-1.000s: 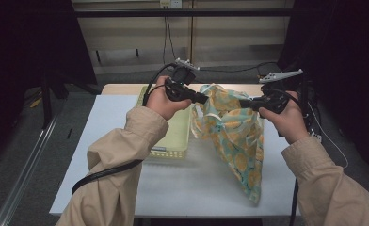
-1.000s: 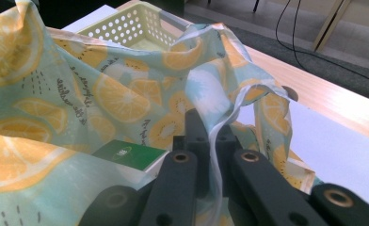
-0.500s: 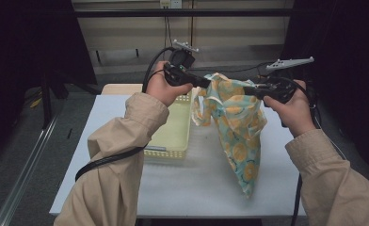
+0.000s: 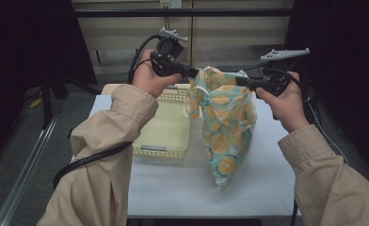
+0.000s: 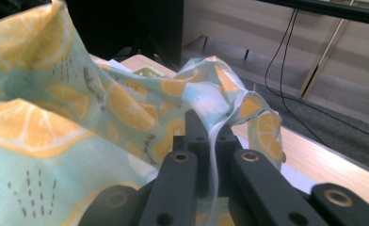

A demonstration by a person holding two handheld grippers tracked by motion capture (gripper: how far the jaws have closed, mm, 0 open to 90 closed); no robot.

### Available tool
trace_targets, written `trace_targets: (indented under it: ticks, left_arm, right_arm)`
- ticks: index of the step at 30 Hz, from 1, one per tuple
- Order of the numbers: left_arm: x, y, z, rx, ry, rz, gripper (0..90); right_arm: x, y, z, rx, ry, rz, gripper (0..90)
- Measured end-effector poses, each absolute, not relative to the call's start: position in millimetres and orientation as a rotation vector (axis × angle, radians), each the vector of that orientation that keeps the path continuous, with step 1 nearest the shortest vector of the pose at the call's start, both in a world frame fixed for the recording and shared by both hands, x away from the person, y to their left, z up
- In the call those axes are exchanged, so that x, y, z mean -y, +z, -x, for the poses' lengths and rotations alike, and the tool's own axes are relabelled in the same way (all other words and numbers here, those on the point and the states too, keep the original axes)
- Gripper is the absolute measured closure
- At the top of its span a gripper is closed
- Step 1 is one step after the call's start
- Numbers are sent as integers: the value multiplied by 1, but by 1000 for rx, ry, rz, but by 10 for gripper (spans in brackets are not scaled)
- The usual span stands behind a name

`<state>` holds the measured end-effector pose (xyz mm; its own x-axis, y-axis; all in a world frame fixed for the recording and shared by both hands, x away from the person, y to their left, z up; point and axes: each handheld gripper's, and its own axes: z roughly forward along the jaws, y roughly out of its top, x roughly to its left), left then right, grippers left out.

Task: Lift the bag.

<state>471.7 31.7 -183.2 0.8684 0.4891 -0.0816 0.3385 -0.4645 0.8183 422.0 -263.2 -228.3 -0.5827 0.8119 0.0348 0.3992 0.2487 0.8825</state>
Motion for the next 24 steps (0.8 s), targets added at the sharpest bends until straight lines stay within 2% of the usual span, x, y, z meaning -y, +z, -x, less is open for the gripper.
trace_targets:
  ticks: [2,4,5,7,9,11,13,18,24]
  left_arm:
    - [-34,-189,-473,-608,193,-2115,900]
    - [-38,-198,-474,-628,160,-2113,896]
    - [-41,-202,-475,-647,166,-2104,836]
    - [-46,-211,-477,-708,167,-2098,585]
    - [-54,-219,-478,-741,129,-2101,441]
    - [-62,-225,-477,-760,125,-2100,362]
    - [-71,-230,-474,-775,117,-2083,255]
    - [-94,-239,-463,-777,120,-2067,177]
    - [-122,-258,-448,-752,99,-2051,106]
  right_arm:
    - [260,-230,-424,-2105,1303,-1117,890]
    - [255,-237,-426,-2144,1336,-1157,804]
    - [252,-240,-427,-2149,1333,-1158,713]
    - [246,-246,-427,-2166,1308,-1154,491]
    - [244,-249,-425,-2160,1295,-1145,404]
    - [245,-249,-423,-2161,1313,-1146,301]
    - [249,-248,-420,-2156,1325,-1146,280]
    - [259,-254,-409,-2200,1306,-1125,256]
    - [268,-282,-392,-2232,1309,-1118,241]
